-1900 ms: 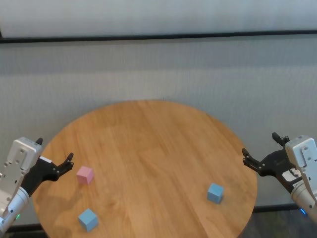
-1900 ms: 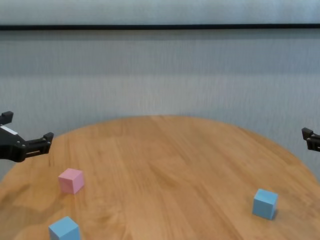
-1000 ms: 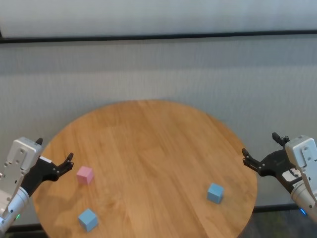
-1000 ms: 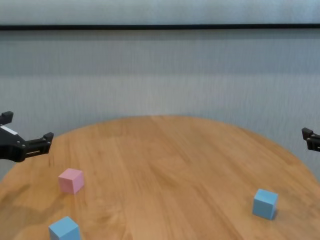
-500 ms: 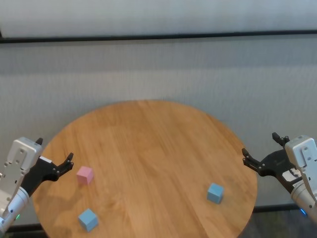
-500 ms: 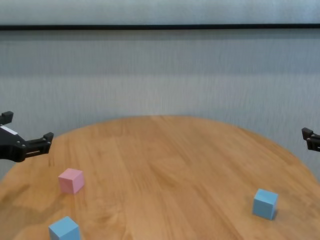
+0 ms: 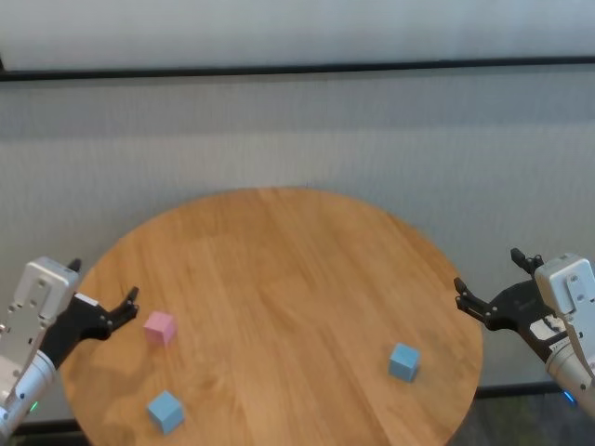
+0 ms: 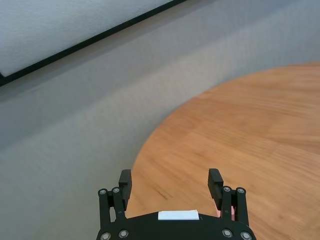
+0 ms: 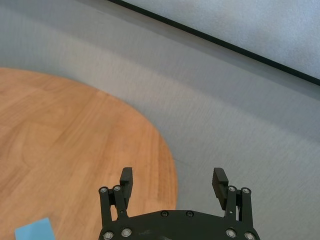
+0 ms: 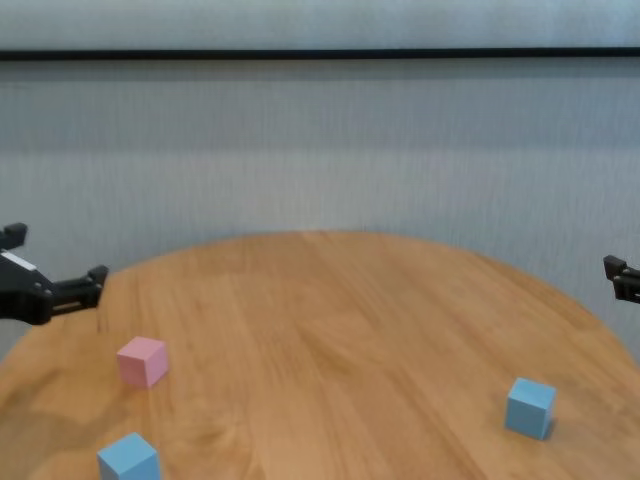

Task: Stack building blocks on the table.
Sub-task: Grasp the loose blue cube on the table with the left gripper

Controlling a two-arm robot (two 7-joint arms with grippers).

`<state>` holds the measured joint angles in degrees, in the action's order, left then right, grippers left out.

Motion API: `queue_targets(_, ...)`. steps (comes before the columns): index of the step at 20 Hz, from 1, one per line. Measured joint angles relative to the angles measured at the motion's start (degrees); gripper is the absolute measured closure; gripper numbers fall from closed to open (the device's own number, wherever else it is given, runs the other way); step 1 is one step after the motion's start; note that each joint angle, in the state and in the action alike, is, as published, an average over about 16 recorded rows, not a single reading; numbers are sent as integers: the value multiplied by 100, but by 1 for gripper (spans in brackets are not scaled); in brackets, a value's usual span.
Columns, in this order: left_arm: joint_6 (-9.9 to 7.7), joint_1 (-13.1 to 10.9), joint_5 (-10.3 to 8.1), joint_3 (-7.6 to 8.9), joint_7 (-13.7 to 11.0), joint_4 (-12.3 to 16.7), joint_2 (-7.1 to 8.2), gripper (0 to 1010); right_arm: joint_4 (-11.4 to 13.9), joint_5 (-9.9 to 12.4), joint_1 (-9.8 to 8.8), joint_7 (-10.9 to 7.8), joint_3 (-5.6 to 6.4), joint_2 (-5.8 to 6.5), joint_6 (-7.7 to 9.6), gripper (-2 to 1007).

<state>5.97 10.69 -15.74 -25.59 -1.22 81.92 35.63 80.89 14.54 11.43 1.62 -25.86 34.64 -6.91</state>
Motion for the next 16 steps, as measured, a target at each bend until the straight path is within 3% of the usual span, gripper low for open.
queue_targets(6, -254, -247, -349, 130, -557, 337, 329, 11, 0, 0, 0, 0, 0, 0, 0, 4)
queue_targets(16, -728, -756, -1110, 347, -1922, 986, 1024, 11, 0, 0, 0, 0, 0, 0, 0, 4)
